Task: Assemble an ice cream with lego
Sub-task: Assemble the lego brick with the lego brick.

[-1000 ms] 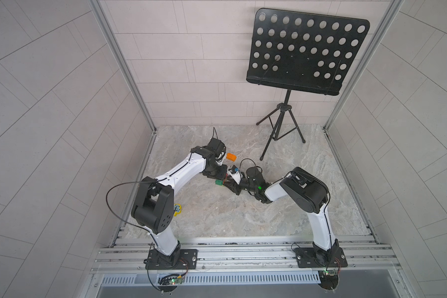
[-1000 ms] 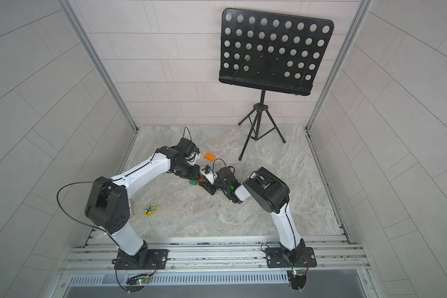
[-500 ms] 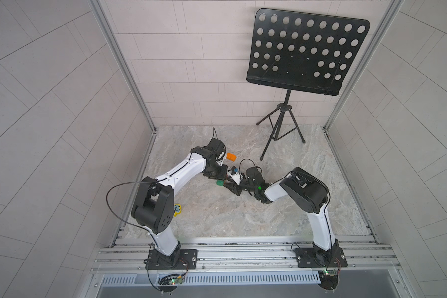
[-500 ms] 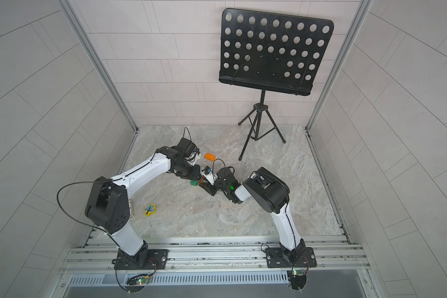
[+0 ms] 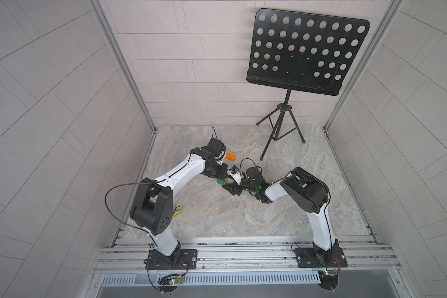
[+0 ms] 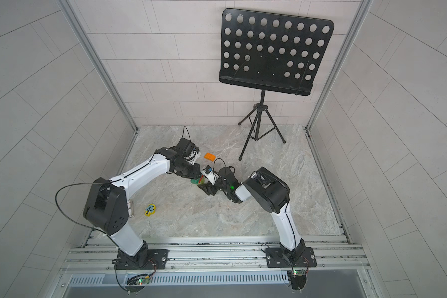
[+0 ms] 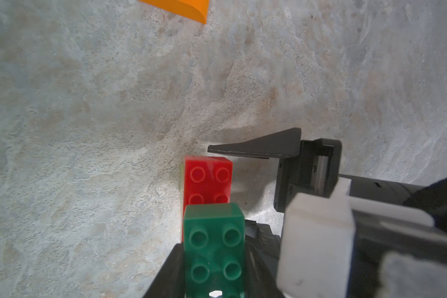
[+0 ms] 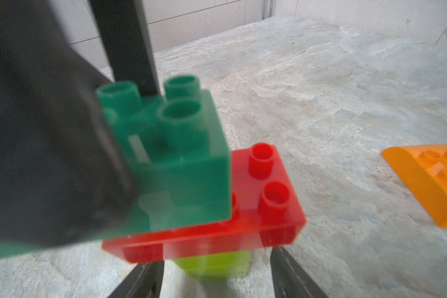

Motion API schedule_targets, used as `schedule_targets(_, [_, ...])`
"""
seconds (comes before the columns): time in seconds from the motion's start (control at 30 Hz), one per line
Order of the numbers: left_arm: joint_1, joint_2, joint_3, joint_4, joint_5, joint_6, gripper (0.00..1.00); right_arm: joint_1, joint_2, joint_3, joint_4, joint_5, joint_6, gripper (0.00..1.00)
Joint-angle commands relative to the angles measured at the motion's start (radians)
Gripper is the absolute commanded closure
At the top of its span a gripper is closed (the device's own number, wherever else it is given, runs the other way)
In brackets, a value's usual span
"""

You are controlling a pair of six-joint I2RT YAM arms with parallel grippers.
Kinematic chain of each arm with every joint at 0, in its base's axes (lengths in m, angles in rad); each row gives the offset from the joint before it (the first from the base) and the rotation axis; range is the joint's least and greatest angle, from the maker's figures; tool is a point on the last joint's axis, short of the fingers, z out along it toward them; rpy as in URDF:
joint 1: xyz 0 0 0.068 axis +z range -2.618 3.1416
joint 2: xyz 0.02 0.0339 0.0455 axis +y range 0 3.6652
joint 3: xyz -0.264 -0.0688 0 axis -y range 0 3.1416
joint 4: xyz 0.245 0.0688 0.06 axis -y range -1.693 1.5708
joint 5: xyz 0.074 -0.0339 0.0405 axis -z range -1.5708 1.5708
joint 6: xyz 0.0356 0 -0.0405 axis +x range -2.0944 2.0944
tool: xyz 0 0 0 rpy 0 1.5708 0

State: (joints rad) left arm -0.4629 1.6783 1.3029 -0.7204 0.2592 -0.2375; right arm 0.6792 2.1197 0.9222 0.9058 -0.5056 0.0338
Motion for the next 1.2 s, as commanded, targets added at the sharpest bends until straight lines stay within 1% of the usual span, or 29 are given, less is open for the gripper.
schedule_targets(0.0, [-0.003, -0.065, -0.009, 0.102, -0.031, -0.017, 1.00, 0.020, -0.018, -0.008, -0.016, -0.060, -0.015, 0.28])
schedule_targets(0.1, [-0.003, -0.068, 0.005, 0.103, -0.038, -0.013, 1.00, 0.013, -0.020, -0.012, 0.003, -0.071, 0.009, 0.27])
schedule_targets(0.2, [-0.002, -0.039, 0.031, 0.086, -0.023, -0.007, 1.00, 0.002, -0.021, -0.017, 0.024, -0.085, 0.036, 0.27])
schedule_targets(0.37, [-0.005, -0.012, 0.033, 0.076, 0.001, 0.003, 1.00, -0.040, -0.018, -0.025, 0.090, -0.125, 0.142, 0.25])
schedule_targets(0.53, [-0.012, 0.013, 0.048, 0.048, -0.011, 0.018, 1.00, -0.074, -0.011, -0.039, 0.142, -0.165, 0.183, 0.24])
schedule_targets(0.87, [-0.019, 0.053, 0.072, -0.008, -0.068, 0.071, 1.00, -0.087, -0.007, -0.019, 0.097, -0.200, 0.188, 0.25])
schedule_targets(1.17, [-0.035, 0.073, 0.068, 0.000, -0.083, 0.063, 1.00, -0.087, -0.001, -0.004, 0.070, -0.205, 0.189, 0.28])
